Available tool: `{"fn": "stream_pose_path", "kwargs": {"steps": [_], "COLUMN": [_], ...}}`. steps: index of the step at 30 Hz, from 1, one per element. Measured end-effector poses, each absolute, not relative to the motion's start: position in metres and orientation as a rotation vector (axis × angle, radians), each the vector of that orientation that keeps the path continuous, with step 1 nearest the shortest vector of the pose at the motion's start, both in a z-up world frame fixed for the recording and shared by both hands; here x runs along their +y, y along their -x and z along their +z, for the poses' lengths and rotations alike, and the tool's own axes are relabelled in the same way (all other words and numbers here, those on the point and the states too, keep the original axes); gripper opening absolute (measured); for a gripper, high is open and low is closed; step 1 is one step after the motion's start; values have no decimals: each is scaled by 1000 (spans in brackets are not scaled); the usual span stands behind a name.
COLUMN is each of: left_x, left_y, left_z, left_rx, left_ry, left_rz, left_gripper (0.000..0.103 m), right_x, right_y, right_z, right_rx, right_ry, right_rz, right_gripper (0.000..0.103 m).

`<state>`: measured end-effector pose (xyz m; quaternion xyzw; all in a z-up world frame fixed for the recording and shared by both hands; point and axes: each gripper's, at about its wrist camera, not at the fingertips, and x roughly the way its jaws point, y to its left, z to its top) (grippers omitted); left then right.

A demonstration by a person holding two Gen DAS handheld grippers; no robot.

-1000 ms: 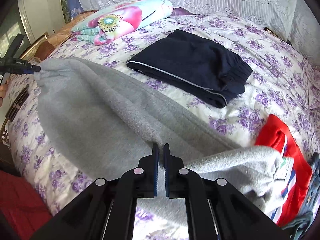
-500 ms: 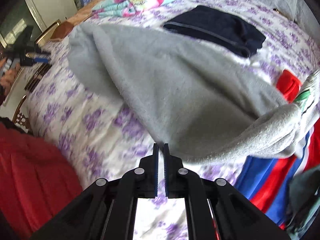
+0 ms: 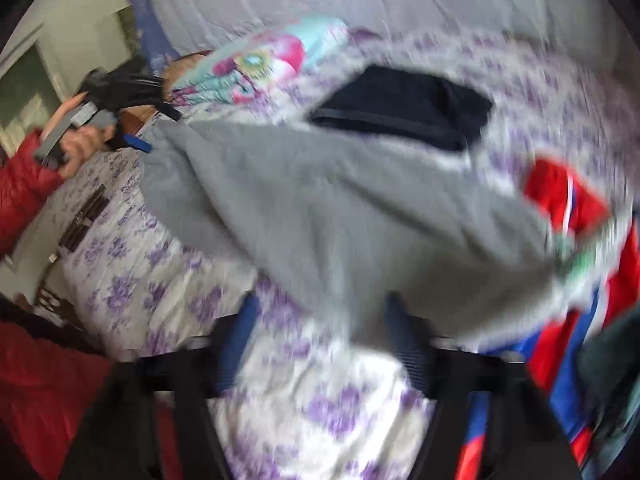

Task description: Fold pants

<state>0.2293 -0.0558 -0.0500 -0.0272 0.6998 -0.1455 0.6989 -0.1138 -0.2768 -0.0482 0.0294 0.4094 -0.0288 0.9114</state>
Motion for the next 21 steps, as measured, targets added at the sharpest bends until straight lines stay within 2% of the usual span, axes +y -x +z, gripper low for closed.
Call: {"fn": "stream_pose_path", "kwargs": {"steps": [2, 3, 4, 5, 6, 7, 8, 12, 14, 17, 19, 21], "left_x": [-60, -59, -58, -54, -47, -41, -29, 30, 58, 104, 129, 146], "left_y": [-235, -234, -232, -228, -222, -217, -205, -156, -128, -83, -61, -53], "left_z": [-66, -69, -70, -69, -67, -66, -60, -52, -63, -111, -136, -139], "left_rx": [1609, 1609, 1605, 1603, 1607, 1612, 1607, 1570, 1591, 1690, 1707, 1679], "left_ry": [56, 56, 56, 65, 114, 159, 201, 324, 389, 492, 569, 706], "left_rz": [-248, -240, -236, -242, -288, -332, -368, -456, -462, -389, -341, -350], "left_gripper": [89, 82, 65, 55, 35, 17, 17, 14, 14, 15, 22, 29], "right_x": [-266, -258, -254, -251, -250, -252, -252, -249, -241, -222, -224, -238], "right_y": [88, 75, 68, 63, 61, 62, 66, 104, 120, 141, 146, 146], "right_z": [-59, -72, -83, -93, -104, -108, -107, -76, -79, -114, -124, -119], "right_rx": [904, 948, 974, 991, 1014, 1028, 1022, 985, 1047, 1204, 1216, 1198], "right_ry": [79, 146, 187, 224, 265, 275, 253, 84, 15, -59, -116, -235], "right_rz": [-59, -62, -62, -64, -69, -62, -51, 91, 185, 334, 325, 299], "right_gripper": [71, 71, 69, 61, 49, 17, 10, 8, 8, 9, 14, 16]}}
